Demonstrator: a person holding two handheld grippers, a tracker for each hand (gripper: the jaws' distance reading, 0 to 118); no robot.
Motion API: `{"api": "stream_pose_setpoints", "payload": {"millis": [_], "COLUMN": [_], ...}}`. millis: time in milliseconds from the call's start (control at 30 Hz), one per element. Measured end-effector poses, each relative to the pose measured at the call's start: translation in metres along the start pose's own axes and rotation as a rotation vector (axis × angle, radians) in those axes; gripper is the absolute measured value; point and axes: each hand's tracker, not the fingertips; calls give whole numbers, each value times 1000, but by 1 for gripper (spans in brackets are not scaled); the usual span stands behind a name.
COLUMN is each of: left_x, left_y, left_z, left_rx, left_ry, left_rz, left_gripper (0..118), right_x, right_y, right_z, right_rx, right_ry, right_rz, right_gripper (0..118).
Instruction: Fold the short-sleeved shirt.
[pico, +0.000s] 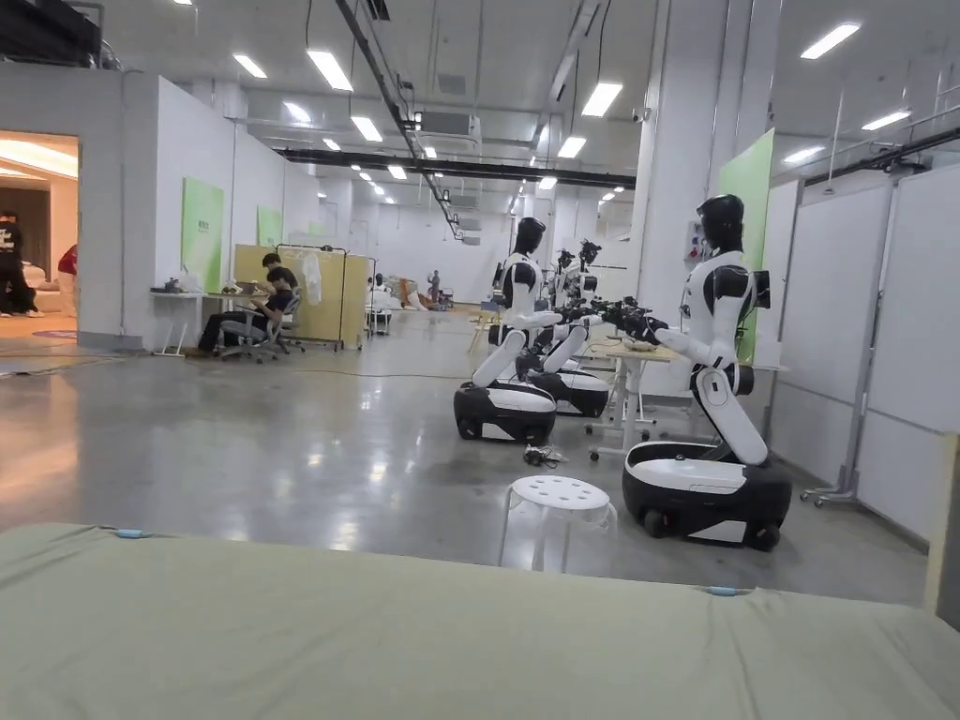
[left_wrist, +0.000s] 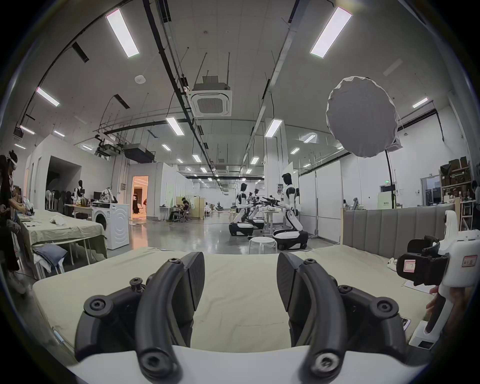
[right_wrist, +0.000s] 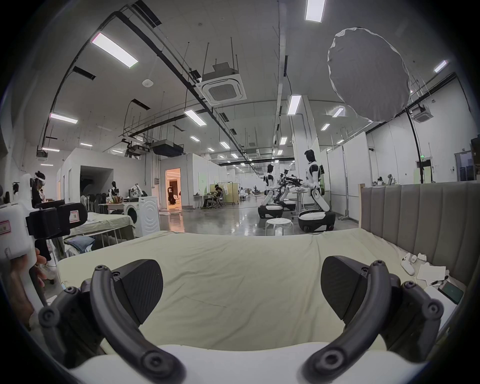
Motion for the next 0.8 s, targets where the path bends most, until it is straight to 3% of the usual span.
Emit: {"api": "stream_pose_setpoints", "payload": {"millis": [433,467,567,667,800], "left_x": [2,2,1,2,1], "left_y": [1,1,2,3,5], "left_z": [-1,-1,-2,-2,0], "left_rx": [-23,-23,-33,-39,-45], "left_ry": [7,5,-13,-19,-31], "left_rz": [-5,-4,13,10,0], "left_gripper": [57,57,57,57,57], "right_x": [-6,-6,-1,4,5], "right_y": [0,2,15,19,23], "right_z": [-9,-13,-24,-24,-23], "right_rx": [-73,-98,-215,-169,-165], "right_ry": [-41,-36,27,119,145], "right_rz": [31,6,-234,-400,-410], "right_gripper": [118,118,118,118,118]}}
